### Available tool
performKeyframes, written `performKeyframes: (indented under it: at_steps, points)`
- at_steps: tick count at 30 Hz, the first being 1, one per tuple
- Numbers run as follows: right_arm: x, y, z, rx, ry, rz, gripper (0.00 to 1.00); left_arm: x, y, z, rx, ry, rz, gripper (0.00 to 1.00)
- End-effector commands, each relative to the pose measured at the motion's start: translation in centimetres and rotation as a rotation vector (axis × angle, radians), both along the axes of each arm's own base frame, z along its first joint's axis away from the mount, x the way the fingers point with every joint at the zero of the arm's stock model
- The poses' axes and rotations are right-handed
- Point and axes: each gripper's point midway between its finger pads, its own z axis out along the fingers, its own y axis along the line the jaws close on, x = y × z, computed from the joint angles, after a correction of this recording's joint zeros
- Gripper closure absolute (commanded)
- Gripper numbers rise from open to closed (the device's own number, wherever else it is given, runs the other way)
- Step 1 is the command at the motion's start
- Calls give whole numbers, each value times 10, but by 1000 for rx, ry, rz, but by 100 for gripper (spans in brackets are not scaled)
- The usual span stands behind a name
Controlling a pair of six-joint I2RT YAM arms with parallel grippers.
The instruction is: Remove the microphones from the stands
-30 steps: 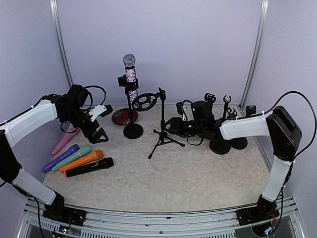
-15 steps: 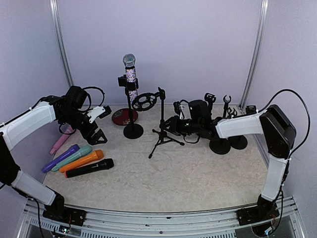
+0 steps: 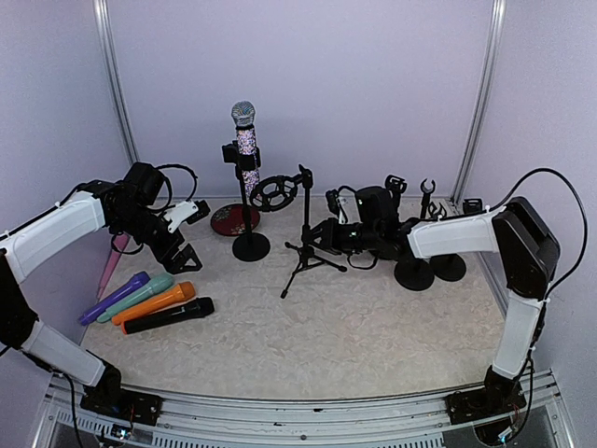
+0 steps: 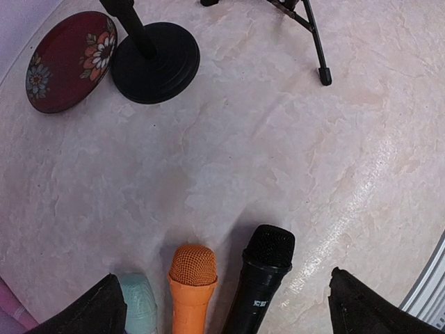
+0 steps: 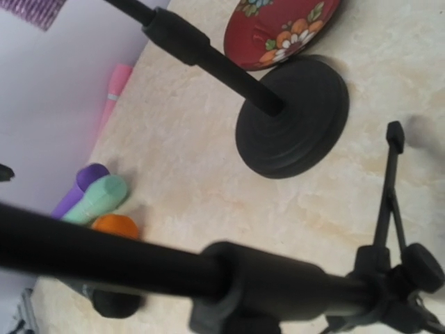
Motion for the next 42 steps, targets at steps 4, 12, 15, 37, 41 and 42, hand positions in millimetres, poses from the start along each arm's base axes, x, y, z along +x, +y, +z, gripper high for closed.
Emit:
performKeyframes:
  at_steps: [4, 12, 15, 37, 41, 42]
  points:
    - [4, -27, -7, -250, -143, -26, 100, -6, -3, -1, -21, 42, -11, 1]
    - [5, -31, -14, -459, -249, 4, 100, -8, -8, -1, -30, 61, -22, 1]
    - [5, -30, -18, -559, -289, 6, 100, -9, -9, -2, -28, 65, -28, 1]
    - [0, -33, 25, 167, 50, 105, 44, -15, -7, 2, -20, 57, -50, 1]
    - [2, -24, 23, 222, 85, 137, 47, -14, -7, 6, -19, 53, -51, 1]
    - [4, -23, 23, 234, 90, 140, 48, -14, -7, 7, -19, 51, -51, 1]
